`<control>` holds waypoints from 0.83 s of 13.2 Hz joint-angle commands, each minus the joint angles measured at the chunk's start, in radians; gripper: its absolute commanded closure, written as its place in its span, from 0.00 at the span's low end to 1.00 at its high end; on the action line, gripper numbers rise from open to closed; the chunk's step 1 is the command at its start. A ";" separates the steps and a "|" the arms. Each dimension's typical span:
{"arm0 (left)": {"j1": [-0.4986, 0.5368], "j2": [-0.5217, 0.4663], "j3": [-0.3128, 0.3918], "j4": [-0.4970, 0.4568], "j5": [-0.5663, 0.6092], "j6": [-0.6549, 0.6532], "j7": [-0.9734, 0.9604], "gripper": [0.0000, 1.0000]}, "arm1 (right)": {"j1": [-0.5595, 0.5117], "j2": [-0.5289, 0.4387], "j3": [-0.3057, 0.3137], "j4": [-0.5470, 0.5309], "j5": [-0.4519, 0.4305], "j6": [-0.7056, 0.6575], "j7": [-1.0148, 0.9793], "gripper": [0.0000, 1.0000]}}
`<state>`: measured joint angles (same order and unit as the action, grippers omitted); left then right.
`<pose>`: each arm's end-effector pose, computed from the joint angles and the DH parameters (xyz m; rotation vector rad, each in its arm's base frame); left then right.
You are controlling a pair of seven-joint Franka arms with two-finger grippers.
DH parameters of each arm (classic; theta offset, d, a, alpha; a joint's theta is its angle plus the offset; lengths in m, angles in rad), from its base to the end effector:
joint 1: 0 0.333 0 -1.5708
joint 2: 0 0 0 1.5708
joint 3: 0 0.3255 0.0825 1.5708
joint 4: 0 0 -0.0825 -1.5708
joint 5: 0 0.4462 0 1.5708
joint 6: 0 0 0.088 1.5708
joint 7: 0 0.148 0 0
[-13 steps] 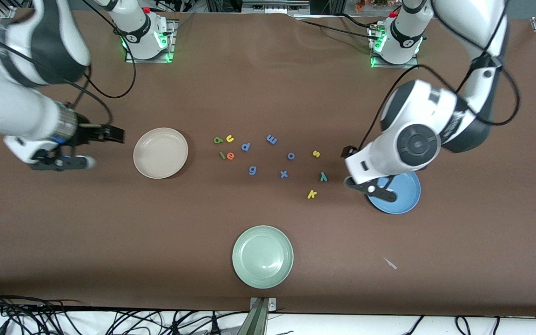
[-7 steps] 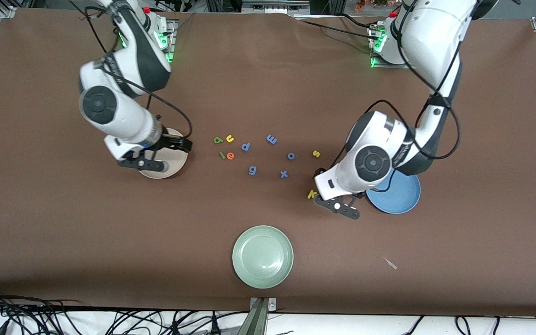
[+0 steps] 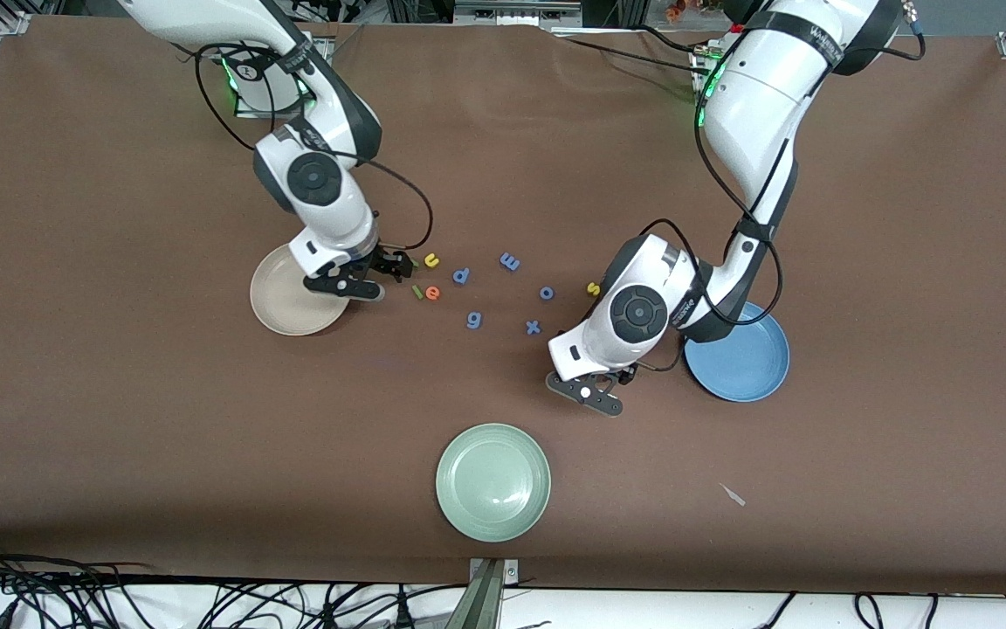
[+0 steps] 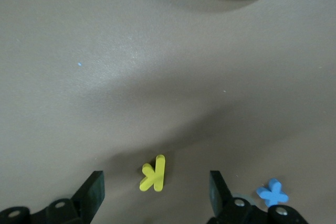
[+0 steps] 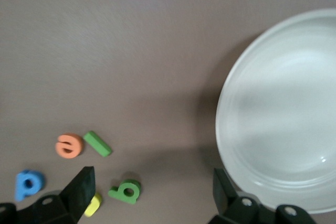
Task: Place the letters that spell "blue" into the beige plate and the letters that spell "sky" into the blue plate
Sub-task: 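Grasp the yellow k with the left gripper while the right gripper lowers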
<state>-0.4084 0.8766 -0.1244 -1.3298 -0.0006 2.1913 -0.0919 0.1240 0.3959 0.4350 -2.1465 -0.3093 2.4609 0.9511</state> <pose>0.6954 -0.3910 0.1340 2.9925 -0.6012 -0.0585 0.5104 0.3250 0.1470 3.0919 -0.2702 -0.0036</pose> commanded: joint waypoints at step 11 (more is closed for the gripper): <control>-0.023 0.015 0.018 -0.028 0.076 0.007 -0.012 0.18 | 0.016 0.124 0.022 -0.009 -0.076 0.144 0.350 0.01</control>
<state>-0.4179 0.8908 -0.1185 -1.3557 0.0414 2.1947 -0.0918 0.1324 0.5054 0.4506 -2.1541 -0.3647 2.5875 1.2572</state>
